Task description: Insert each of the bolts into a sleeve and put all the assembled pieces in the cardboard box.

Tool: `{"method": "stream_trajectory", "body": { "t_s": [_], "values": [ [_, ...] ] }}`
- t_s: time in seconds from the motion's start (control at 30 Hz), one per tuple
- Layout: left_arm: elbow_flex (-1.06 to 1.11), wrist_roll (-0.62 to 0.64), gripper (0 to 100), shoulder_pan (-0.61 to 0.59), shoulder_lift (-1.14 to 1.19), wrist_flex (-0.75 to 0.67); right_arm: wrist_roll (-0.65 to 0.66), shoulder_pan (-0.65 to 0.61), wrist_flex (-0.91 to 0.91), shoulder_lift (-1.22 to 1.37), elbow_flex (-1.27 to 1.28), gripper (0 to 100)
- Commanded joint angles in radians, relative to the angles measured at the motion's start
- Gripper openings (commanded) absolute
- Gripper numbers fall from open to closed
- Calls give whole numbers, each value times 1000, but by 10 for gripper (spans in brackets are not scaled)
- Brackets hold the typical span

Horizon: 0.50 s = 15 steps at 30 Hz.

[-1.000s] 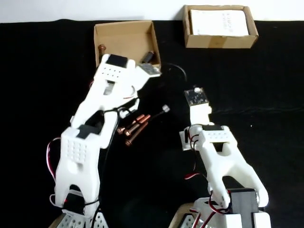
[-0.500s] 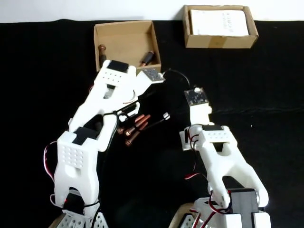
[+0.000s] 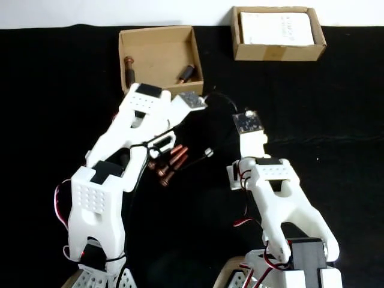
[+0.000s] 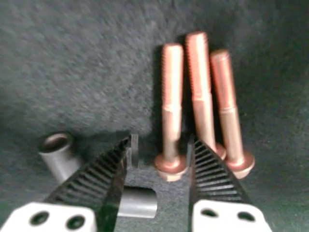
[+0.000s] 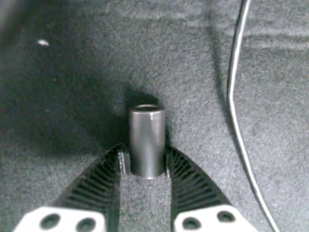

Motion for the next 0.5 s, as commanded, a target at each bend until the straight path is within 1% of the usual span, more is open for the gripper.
{"method": "stream_trajectory", "body": {
  "t_s": [0.0,0.1,0.13,0.2,0.4,0.47],
  "values": [
    [16,-8,108,-12,-51,-37,-8,22,-25,-8,-7,8],
    [41,-8,24,-12,-51,-133,-8,22,-25,-8,-7,8],
    [48,-8,8,-12,-51,-169,-8,22,-25,-8,-7,8],
    [65,-8,10,-12,-51,-212,-8,24,-25,-8,-7,8],
    [51,-8,9,-12,-67,-218,-8,24,-25,-8,-7,8],
    [-7,-8,9,-22,-87,-180,-8,24,-25,-8,-7,8]
  ]
}}
